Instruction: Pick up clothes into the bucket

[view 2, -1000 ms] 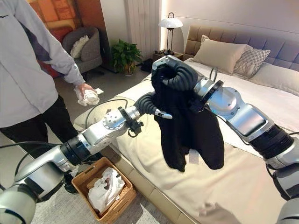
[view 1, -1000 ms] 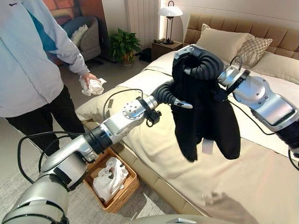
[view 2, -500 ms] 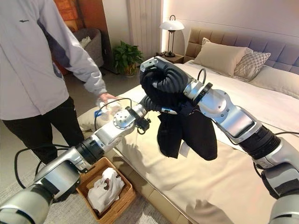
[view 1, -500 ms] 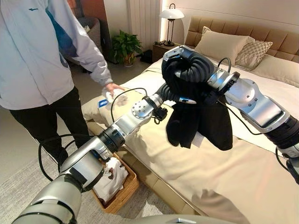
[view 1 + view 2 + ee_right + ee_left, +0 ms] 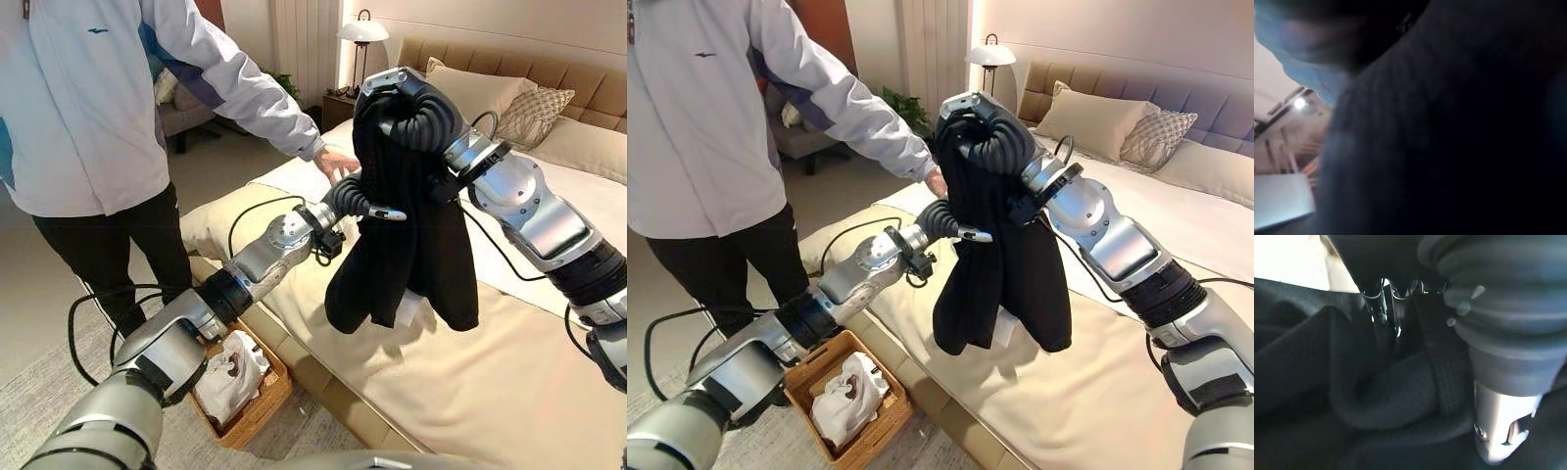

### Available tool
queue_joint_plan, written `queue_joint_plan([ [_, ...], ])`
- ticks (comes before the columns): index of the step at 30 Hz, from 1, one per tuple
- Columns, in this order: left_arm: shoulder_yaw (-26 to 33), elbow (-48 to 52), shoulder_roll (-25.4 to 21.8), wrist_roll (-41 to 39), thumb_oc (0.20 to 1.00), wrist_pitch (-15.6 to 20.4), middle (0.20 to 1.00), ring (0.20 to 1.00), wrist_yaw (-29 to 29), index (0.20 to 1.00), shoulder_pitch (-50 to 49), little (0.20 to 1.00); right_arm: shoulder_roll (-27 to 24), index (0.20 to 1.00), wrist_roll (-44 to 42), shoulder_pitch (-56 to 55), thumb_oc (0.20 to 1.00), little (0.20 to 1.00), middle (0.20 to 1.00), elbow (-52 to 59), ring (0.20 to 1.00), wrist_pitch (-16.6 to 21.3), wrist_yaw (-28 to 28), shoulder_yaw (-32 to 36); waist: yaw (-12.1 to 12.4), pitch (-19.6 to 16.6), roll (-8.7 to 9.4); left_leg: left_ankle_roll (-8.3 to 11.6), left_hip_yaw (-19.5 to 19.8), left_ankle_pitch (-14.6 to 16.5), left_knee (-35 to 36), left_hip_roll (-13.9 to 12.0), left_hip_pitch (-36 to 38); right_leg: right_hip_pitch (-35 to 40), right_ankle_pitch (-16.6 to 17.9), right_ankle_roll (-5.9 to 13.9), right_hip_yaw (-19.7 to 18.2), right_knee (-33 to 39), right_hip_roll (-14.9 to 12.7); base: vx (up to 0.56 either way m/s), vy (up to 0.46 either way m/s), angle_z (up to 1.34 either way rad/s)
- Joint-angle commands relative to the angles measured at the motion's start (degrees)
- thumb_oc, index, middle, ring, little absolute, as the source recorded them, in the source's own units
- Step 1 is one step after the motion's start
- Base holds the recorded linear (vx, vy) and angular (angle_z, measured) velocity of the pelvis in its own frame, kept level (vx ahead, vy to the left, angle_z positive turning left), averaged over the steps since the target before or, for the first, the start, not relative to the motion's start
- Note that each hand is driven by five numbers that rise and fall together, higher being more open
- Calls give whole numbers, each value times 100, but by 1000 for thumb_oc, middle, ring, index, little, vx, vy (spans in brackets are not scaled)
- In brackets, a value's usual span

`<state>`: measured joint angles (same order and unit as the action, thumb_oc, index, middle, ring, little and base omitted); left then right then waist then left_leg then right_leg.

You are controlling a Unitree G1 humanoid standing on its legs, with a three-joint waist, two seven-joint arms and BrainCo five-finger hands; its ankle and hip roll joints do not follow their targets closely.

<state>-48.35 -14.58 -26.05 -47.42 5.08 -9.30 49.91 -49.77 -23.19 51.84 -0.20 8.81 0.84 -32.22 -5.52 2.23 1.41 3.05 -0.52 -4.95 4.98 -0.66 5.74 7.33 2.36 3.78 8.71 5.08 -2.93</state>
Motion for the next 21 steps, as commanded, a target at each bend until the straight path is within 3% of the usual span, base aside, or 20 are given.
queue_joint_plan([
  [1, -521, -195, 265, -265, 1000, -12, 1000, 1000, -255, 1000, 632, 1000, 283, 200, -337, 679, 200, 200, 200, -112, 200, 465, -357, 549, 108, -224, 298, -97, 109, 604, -397, 33, -26, -242, -72, 470, 106, -494, -454, 0, 0, 0],
  [6, -577, -286, 389, -136, 1000, -12, 1000, 1000, -270, 1000, 686, 1000, 404, 200, -528, 687, 200, 200, 200, -117, 200, 492, -264, 484, 103, -220, 289, -100, 116, 611, -405, 44, -26, -233, -85, 468, 110, -503, -463, 0, 0, 0],
  [21, -535, -907, 1401, 282, 1000, -61, 1000, 1000, -237, 1000, 616, 1000, 983, 200, -1228, 698, 200, 200, 200, 32, 200, 500, 86, 302, -6, -183, 261, -127, 77, 631, -398, 40, 5, -282, -142, 446, 28, -586, -472, 0, 0, 0],
])
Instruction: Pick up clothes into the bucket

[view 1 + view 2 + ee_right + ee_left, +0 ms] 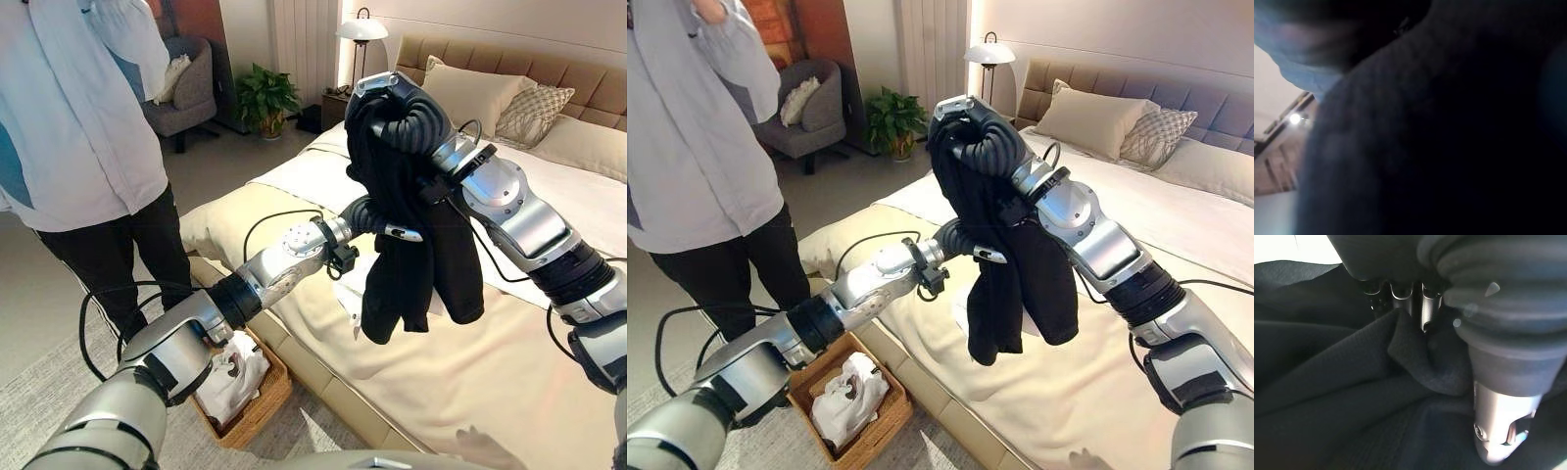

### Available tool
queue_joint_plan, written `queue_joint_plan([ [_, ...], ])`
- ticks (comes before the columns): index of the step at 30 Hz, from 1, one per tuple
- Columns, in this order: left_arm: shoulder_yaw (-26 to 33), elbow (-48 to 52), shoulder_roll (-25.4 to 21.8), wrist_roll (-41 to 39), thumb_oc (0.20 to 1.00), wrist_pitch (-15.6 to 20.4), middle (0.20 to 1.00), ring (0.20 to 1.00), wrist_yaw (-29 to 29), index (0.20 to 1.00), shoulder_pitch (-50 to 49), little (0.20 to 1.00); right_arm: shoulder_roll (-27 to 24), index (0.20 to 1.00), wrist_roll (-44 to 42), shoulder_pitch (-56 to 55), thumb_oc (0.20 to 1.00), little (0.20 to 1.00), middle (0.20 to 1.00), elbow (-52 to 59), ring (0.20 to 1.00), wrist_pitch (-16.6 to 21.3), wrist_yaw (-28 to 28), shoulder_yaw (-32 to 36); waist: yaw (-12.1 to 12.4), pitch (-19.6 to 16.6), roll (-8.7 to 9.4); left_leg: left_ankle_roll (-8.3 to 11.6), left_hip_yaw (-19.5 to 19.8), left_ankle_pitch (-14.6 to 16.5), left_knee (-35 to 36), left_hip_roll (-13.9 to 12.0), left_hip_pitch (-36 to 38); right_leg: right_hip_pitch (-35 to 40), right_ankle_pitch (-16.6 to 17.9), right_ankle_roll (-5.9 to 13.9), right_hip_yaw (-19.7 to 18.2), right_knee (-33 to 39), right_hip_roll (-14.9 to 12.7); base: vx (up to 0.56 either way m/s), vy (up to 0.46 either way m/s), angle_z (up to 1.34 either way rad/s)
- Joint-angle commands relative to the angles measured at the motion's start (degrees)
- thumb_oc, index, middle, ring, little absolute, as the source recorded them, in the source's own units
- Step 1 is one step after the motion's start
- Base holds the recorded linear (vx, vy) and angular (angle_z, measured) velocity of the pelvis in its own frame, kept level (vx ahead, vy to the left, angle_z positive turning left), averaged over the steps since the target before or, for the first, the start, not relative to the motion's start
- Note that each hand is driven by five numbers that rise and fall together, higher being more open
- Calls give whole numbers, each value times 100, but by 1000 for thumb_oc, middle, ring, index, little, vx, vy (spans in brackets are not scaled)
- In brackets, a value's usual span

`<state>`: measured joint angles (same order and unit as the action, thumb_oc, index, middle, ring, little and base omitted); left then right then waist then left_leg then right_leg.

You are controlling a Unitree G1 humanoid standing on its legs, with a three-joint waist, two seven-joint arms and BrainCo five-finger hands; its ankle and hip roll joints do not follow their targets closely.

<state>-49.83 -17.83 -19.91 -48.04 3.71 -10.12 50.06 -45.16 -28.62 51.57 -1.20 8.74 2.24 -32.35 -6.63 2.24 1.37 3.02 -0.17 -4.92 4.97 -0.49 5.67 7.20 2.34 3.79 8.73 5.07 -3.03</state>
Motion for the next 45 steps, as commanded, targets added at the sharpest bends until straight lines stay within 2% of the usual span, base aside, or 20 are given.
queue_joint_plan([
  [1, -355, -627, 847, 335, 1000, 80, 1000, 1000, -131, 1000, 585, 1000, 590, 200, -748, 693, 200, 200, 200, 154, 200, 496, -27, 314, 101, -184, 267, -128, 44, 627, -395, 23, 12, -271, -141, 442, 23, -588, -462, 0, 0, 0],
  [6, -119, -729, 1034, 79, 1000, 106, 1000, 1000, -84, 1000, 385, 1000, 733, 200, -831, 491, 200, 200, 200, 349, 200, 486, 98, 338, 78, -178, 257, -128, 33, 611, -375, 27, 6, -284, -164, 433, 47, -616, -466, 3, -1, -1],
  [7, -119, -728, 1033, 78, 774, 106, 774, 774, -85, 774, 382, 774, 734, 200, -830, 486, 200, 200, 200, 353, 200, 484, 98, 339, 77, -181, 257, -128, 34, 611, -374, 27, 7, -284, -164, 433, 49, -615, -466, 0, 0, 0],
  [8, -72, -679, 1030, -54, 586, 104, 586, 586, -94, 586, 329, 586, 741, 200, -829, 452, 200, 200, 200, 375, 200, 477, 107, 348, 77, -177, 256, -128, 34, 609, -371, 23, 9, -284, -169, 430, 57, -620, -468, 0, 0, 0],
  [9, -45, -653, 1020, -132, 200, 105, 200, 200, -95, 200, 280, 200, 748, 200, -822, 420, 200, 200, 200, 368, 200, 480, 103, 361, 73, -179, 257, -128, 36, 609, -365, 26, 13, -281, -172, 428, 64, -624, -467, 0, 0, 0],
  [19, 441, -433, 673, -601, 200, 166, 200, 200, 9, 200, -191, 200, 845, 200, -714, 58, 200, 200, 200, 198, 200, 438, 70, 515, 143, -150, 257, -124, 47, 641, -386, -3, 62, -250, -238, 403, 120, -691, -458, 0, 0, 0],
  [20, 472, -417, 633, -596, 200, 172, 200, 200, 26, 200, -218, 200, 840, 407, -703, 26, 407, 407, 407, 205, 407, 434, 58, 537, 147, -149, 258, -123, 47, 644, -390, -9, 64, -247, -246, 400, 125, -694, -457, 0, 0, 0],
  [21, 540, -396, 557, -602, 200, 187, 200, 200, 35, 200, -279, 200, 836, 576, -698, -47, 576, 576, 576, 215, 576, 429, 54, 579, 158, -152, 257, -122, 46, 649, -393, -12, 67, -238, -259, 396, 136, -696, -454, 0, 0, 0],
  [22, 610, -377, 493, -605, 200, 206, 200, 200, 64, 200, -342, 200, 833, 1000, -678, -123, 1000, 1000, 1000, 232, 1000, 427, 37, 632, 166, -152, 263, -118, 47, 656, -405, -17, 68, -231, -269, 391, 144, -704, -448, 0, 0, 0],
  [32, 1337, -64, -532, -426, 200, 333, 200, 200, 155, 200, -977, 200, 534, 1000, -849, -800, 1000, 1000, 1000, 386, 1000, 423, -74, 1330, 261, -140, 258, -70, 68, 722, -536, -61, 72, -147, -344, 355, 208, -690, -413, 8, -12, 1],
  [33, 1494, -27, -690, -422, 200, 350, 200, 200, 179, 200, -1099, 200, 479, 1000, -915, -916, 1000, 1000, 1000, 443, 1000, 438, -96, 1465, 270, -133, 248, -65, 70, 726, -545, -70, 71, -140, -349, 349, 214, -686, -408, 0, 0, 0],
  [34, 1778, 95, -1050, -443, 200, 363, 200, 200, 153, 200, -1341, 200, 348, 1000, -993, -1078, 1000, 1000, 1000, 516, 1000, 471, -121, 1698, 287, -127, 233, -55, 58, 732, -554, -81, 72, -138, -361, 344, 209, -678, -403, 0, 0, 0],
  [35, 1780, 103, -1056, -443, 200, 360, 200, 200, 154, 200, -1350, 200, 351, 1000, -994, -1084, 1000, 1000, 1000, 520, 1000, 470, -120, 1699, 285, -130, 235, -55, 58, 733, -554, -82, 72, -138, -362, 344, 209, -679, -402, 24, -34, 0],
  [36, 2145, 282, -1444, -442, 200, 388, 200, 200, 136, 200, -1736, 200, 287, 1000, -1217, -1360, 1000, 1000, 1000, 542, 1000, 534, -149, 2058, 311, -119, 215, -46, 46, 751, -583, -87, 69, -134, -373, 338, 204, -672, -398, 0, 0, 0],
  [38, 2347, 333, -1627, -425, 200, 390, 200, 200, 110, 200, -1910, 200, 285, 1000, -1297, -1457, 1000, 1000, 1000, 538, 1000, 547, -140, 2183, 317, -123, 210, -41, 40, 758, -593, -92, 70, -134, -378, 337, 203, -669, -394, 16, -9, -1],
  [39, 2853, 363, -1954, -397, 200, 430, 200, 200, 113, 200, -2345, 200, 266, 1000, -1613, -1766, 1000, 1000, 1000, 472, 1000, 600, -145, 2560, 344, -107, 198, -34, 24, 778, -622, -100, 69, -132, -393, 325, 183, -668, -388, 0, 0, 0],
  [40, 2862, 377, -1961, -395, 200, 427, 200, 200, 114, 200, -2367, 200, 272, 1000, -1616, -1776, 1000, 1000, 1000, 477, 1000, 599, -141, 2558, 340, -113, 200, -34, 22, 781, -624, -101, 71, -130, -395, 325, 181, -669, -388, 36, -13, -3],
  [42, 3498, 277, -2160, -197, 200, 538, 200, 200, 212, 200, -2801, 200, 316, 1000, -1783, -2129, 1000, 1000, 1000, 331, 1000, 639, -155, 2930, 372, -93, 187, -32, 17, 809, -661, -111, 66, -124, -420, 313, 173, -674, -381, 13, -1, -2],
  [43, 3505, 284, -2161, -193, 200, 537, 200, 200, 212, 200, -2814, 200, 319, 1000, -1785, -2132, 1000, 1000, 1000, 333, 1000, 639, -153, 2927, 368, -96, 187, -31, 16, 811, -663, -111, 67, -122, -421, 313, 172, -674, -381, 0, 0, 0],
  [45, 4178, 218, -2219, 203, 200, 708, 200, 200, 426, 200, -3205, 200, 586, 1000, -1708, -2685, 1000, 1000, 1000, 213, 1000, 699, -282, 3447, 383, -68, 169, -30, 21, 832, -685, -104, 45, -129, -438, 303, 170, -680, -367, 0, 0, 0],
])
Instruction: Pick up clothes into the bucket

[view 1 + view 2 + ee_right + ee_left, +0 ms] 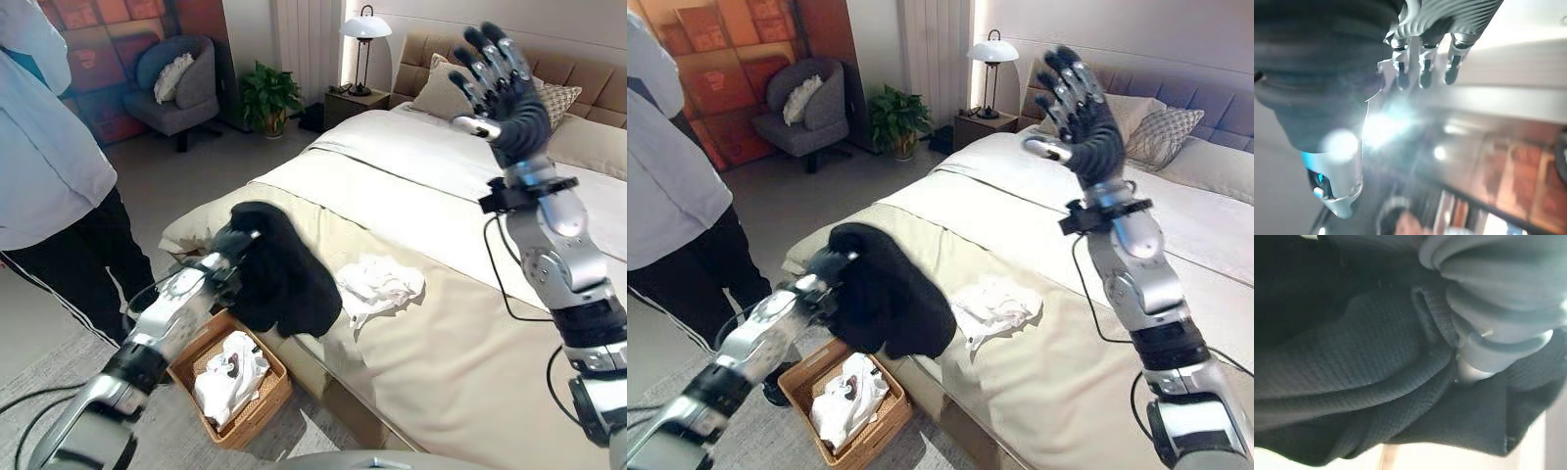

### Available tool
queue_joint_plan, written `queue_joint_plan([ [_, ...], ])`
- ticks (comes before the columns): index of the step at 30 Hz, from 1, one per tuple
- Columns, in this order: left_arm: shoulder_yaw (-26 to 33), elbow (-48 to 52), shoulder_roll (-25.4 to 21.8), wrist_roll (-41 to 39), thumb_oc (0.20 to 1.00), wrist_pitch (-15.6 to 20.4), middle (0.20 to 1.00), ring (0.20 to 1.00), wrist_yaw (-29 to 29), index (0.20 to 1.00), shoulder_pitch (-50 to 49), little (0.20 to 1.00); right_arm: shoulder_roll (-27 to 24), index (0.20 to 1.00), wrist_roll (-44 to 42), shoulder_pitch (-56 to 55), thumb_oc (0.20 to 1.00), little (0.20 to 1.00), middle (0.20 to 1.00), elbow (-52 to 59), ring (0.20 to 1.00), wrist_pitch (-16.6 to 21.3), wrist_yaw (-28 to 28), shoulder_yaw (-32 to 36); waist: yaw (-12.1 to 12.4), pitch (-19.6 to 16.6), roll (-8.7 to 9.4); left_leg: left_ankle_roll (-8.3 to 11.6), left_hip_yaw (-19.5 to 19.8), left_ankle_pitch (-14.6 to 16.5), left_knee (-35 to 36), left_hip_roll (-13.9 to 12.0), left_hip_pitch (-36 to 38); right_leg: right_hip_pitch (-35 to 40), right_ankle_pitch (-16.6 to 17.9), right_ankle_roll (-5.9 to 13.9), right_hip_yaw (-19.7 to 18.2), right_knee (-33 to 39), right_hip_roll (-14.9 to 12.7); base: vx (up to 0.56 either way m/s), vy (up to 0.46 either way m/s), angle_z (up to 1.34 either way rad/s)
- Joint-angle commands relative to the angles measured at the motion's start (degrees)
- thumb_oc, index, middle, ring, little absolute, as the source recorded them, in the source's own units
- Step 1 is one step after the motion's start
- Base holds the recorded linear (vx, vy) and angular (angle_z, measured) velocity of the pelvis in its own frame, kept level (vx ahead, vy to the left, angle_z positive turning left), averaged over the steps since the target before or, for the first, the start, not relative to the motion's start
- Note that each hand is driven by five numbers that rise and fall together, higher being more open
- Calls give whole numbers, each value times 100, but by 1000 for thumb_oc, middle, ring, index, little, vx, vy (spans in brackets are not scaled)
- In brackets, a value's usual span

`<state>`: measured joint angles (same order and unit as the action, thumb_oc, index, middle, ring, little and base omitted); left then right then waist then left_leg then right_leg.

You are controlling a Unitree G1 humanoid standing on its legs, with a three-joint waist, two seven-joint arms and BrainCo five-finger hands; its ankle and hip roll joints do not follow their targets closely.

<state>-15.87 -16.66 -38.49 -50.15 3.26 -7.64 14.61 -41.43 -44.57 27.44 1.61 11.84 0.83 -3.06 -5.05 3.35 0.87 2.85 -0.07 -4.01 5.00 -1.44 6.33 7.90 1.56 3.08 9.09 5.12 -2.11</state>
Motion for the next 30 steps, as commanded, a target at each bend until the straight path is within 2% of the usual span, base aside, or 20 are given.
queue_joint_plan([
  [1, 786, 109, -363, 420, 200, 753, 200, 200, 181, 200, 328, 200, 220, 1000, -107, -280, 1000, 1000, 1000, -58, 1000, 387, -144, 516, 222, -183, 222, -13, 11, 742, -689, -10, -22, -199, -361, 374, 134, -686, -459, 0, 0, 0],
  [2, 1225, 124, -435, 1053, 200, 918, 200, 200, 440, 200, 140, 200, 440, 1000, 93, -679, 1000, 1000, 1000, -130, 1000, 414, -230, 784, 230, -149, 207, -16, 23, 743, -690, -9, -51, -217, -372, 367, 140, -696, -454, 0, 0, 0],
  [3, 1229, 141, -435, 1068, 200, 914, 200, 200, 449, 200, 120, 200, 452, 1000, 102, -698, 1000, 1000, 1000, -111, 1000, 408, -235, 787, 228, -156, 212, -16, 23, 744, -690, -9, -50, -216, -375, 367, 141, -697, -454, 0, 0, 0],
  [6, 2040, 223, -640, 2521, 200, 1130, 200, 200, 1087, 200, -322, 200, 911, 1000, 562, -1540, 1000, 1000, 1000, -385, 1000, 422, -371, 1256, 233, -79, 195, -28, 28, 733, -678, -2, -119, -300, -392, 361, 135, -739, -446, -2, 15, 2],
  [9, 2531, 188, -858, 3346, 200, 1169, 200, 200, 1231, 200, -696, 200, 1408, 1000, 591, -2382, 1000, 1000, 1000, -851, 1000, 361, -206, 1457, 204, 38, 155, -44, 42, 739, -665, -1, -177, -381, -418, 361, 145, -796, -447, 3, 24, 4],
  [12, 2779, 28, -1016, 3503, 200, 1167, 200, 200, 1231, 200, -870, 200, 1622, 1000, 730, -2898, 1000, 1000, 1000, -1643, 1000, 178, -12, 1352, 168, 166, 147, -49, 59, 665, -670, 33, -397, -594, -361, 365, 167, -826, -461, -84, 32, 2],
  [13, 2958, -47, -1064, 3588, 200, 1165, 200, 200, 1275, 200, -992, 200, 1664, 1000, 1247, -3287, 1000, 1000, 1000, -2003, 1000, 54, 44, 1279, 147, 347, 135, -44, 68, 629, -719, 43, -570, -764, -330, 371, 167, -866, -481, -102, 29, 2],
  [14, 2966, -45, -1063, 3589, 200, 1167, 200, 200, 1275, 200, -1003, 200, 1665, 1000, 1256, -3284, 1000, 1000, 1000, -2010, 1000, 60, 43, 1271, 140, 334, 134, -44, 69, 633, -727, 43, -585, -778, -333, 371, 167, -872, -482, -118, 30, 3],
  [16, 3083, -95, -1034, 3645, 200, 1210, 200, 200, 1409, 200, -1054, 200, 1791, 1000, 1720, -3498, 1000, 1000, 1000, -2553, 1000, 13, -10, 1127, 122, 572, 133, -36, 86, 644, -856, 51, -824, -991, -322, 369, 147, -961, -488, -100, 23, 1],
  [17, 3088, -95, -1037, 3646, 200, 1211, 200, 200, 1409, 200, -1052, 200, 1793, 1000, 1720, -3486, 1000, 1000, 1000, -2564, 1000, 20, -10, 1123, 112, 548, 138, -40, 90, 618, -858, 59, -870, -1030, -298, 369, 151, -955, -496, -134, 27, 0],
  [20, 3111, -306, -956, 3420, 200, 1350, 200, 200, 1682, 200, -858, 200, 1799, 1000, 2505, -3413, 1000, 1000, 1000, -3745, 1000, 11, -176, 662, 79, 1121, 174, -42, 120, 664, -1430, 113, -1567, -1663, -207, 356, 38, -1272, -554, -260, 65, -2],
  [24, 3020, -475, -1006, 3064, 200, 1508, 200, 200, 2038, 200, -536, 200, 1688, 1000, 3113, -3466, 1000, 1000, 1000, -4364, 1000, -30, -261, 192, 30, 1638, 265, -70, 160, 719, -2015, 73, -2388, -2464, -175, 327, -58, -1774, -663, -142, 53, -6],
  [25, 3006, -489, -1013, 3062, 200, 1514, 200, 200, 2039, 200, -517, 200, 1693, 1000, 3116, -3461, 1000, 1000, 1000, -4369, 1000, -27, -264, 197, 29, 1618, 264, -70, 164, 726, -2040, 76, -2430, -2503, -184, 327, -56, -1797, -667, -114, 32, -8],
  [30, 2568, -871, -1221, 2682, 200, 1649, 200, 200, 2428, 200, 216, 200, 1692, 1000, 3115, -3383, 1000, 1000, 1000, -4736, 1000, 47, -541, 23, -45, 2105, 420, -89, 221, 817, -2634, 85, -3256, -3212, -252, 323, -54, -2224, -739, -109, 19, 4],
])
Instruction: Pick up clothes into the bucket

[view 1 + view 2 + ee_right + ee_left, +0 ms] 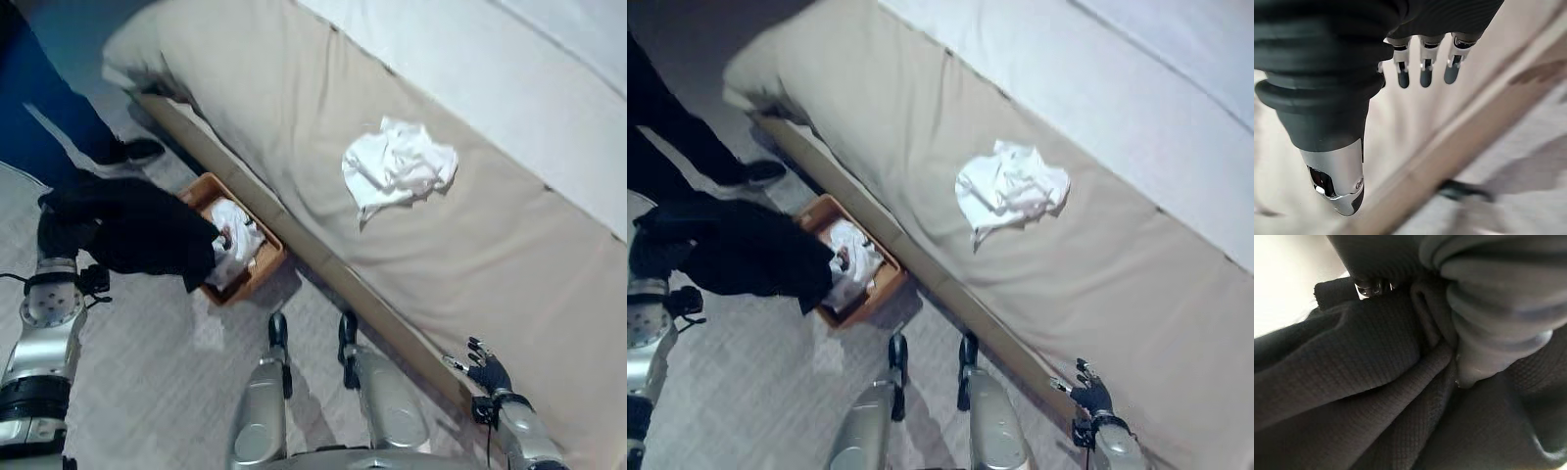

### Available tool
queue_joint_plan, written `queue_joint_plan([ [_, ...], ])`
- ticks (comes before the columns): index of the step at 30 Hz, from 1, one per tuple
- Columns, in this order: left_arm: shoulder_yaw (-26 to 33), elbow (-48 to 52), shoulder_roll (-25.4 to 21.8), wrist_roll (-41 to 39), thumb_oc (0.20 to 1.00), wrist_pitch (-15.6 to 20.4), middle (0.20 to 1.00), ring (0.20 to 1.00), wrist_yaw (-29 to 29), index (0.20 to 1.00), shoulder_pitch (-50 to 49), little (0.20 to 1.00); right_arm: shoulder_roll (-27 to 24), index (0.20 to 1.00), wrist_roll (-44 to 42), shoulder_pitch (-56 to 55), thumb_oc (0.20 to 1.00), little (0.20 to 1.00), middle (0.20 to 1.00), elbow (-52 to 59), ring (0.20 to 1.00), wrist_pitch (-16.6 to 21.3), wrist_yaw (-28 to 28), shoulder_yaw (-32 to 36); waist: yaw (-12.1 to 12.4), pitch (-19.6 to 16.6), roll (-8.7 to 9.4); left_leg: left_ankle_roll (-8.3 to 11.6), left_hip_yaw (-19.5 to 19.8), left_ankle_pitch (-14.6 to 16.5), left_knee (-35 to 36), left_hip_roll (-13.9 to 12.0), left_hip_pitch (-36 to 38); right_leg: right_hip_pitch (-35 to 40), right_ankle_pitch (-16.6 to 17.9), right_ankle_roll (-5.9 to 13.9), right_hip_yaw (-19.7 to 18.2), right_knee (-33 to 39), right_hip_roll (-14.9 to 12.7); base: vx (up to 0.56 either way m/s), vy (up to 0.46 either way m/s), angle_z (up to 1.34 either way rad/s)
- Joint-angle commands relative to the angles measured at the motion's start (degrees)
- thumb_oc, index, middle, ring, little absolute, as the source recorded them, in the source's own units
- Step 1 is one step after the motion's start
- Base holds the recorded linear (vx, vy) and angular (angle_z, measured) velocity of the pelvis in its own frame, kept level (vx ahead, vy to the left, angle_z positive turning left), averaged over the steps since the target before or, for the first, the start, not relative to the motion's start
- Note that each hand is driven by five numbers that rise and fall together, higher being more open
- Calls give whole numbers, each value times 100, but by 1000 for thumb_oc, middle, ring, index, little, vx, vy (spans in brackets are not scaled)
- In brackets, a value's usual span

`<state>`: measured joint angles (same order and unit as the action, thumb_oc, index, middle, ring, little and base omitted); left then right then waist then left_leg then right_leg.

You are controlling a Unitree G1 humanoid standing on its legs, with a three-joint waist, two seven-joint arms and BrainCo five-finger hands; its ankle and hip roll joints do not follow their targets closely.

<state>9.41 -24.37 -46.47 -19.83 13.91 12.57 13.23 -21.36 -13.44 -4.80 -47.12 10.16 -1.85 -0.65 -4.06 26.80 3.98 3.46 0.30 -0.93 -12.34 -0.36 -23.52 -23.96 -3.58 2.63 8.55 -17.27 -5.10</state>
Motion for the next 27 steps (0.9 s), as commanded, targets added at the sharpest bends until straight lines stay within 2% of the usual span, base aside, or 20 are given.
queue_joint_plan([
  [1, -142, -145, -492, -398, 200, 618, 200, 200, 554, 200, 624, 200, -314, 1000, -48, -85, 1000, 1000, 1000, 119, 1000, 263, -366, -293, -166, -92, 151, -156, 216, 524, -1040, -16, -519, -229, 271, 368, -12, -54, -440, -82, 16, 5],
  [8, -759, -509, -620, -712, 200, 670, 200, 200, 770, 200, 1480, 200, -332, 1000, -284, 248, 1000, 1000, 1000, 242, 1000, 431, -635, -547, -219, 299, 315, -156, 245, 569, -1447, -61, -1275, -928, 352, 398, -3, -241, -425, -74, 16, 3],
  [11, -1048, -664, -682, -657, 200, 641, 200, 200, 920, 200, 1855, 200, -324, 1000, -429, 398, 1000, 1000, 1000, 330, 1000, 520, -760, -654, -266, 300, 389, -151, 256, 585, -1568, -77, -1699, -1308, 416, 421, 5, -236, -398, -3, -2, 0],
  [12, -1097, -729, -712, -637, 200, 636, 200, 200, 965, 200, 1926, 200, -329, 1000, -462, 416, 1000, 1000, 1000, 384, 1000, 546, -788, -690, -270, 300, 397, -121, 302, 774, -1636, -123, -1722, -1345, 282, 476, -27, -289, -352, 55, -8, -2],
  [18, -1346, -932, -804, -621, 200, 616, 200, 200, 1172, 200, 2304, 200, -286, 1000, -610, 584, 1000, 1000, 1000, 456, 1000, 665, -946, -889, -332, 300, 544, -142, 331, 851, -1888, -180, -2381, -1943, 359, 529, -13, -310, -280, 12, 9, -5],
  [19, -1391, -978, -828, -601, 366, 608, 366, 366, 1208, 366, 2384, 366, -288, 1000, -629, 592, 1000, 1000, 1000, 510, 1000, 684, -977, -901, -355, 300, 566, -155, 345, 879, -1976, -169, -2510, -2055, 357, 529, -12, -358, -281, 16, 6, -3],
  [20, -1416, -1023, -820, -624, 1000, 608, 1000, 1000, 1247, 1000, 2457, 1000, -282, 1000, -657, 587, 1000, 1000, 1000, 553, 1000, 707, -1000, -917, -364, 300, 579, -161, 335, 894, -2000, -170, -2564, -2114, 349, 532, -6, -371, -279, 0, 0, 0],
  [27, -1592, -1390, -718, -650, 1000, 494, 1000, 1000, 1473, 1000, 2819, 1000, -208, 1000, -715, 615, 1000, 1000, 1000, 614, 1000, 745, -1069, -1155, -417, 300, 616, -173, 377, 917, -2035, -148, -2849, -2372, 387, 549, 41, -304, -288, 7, 2, 1],
])
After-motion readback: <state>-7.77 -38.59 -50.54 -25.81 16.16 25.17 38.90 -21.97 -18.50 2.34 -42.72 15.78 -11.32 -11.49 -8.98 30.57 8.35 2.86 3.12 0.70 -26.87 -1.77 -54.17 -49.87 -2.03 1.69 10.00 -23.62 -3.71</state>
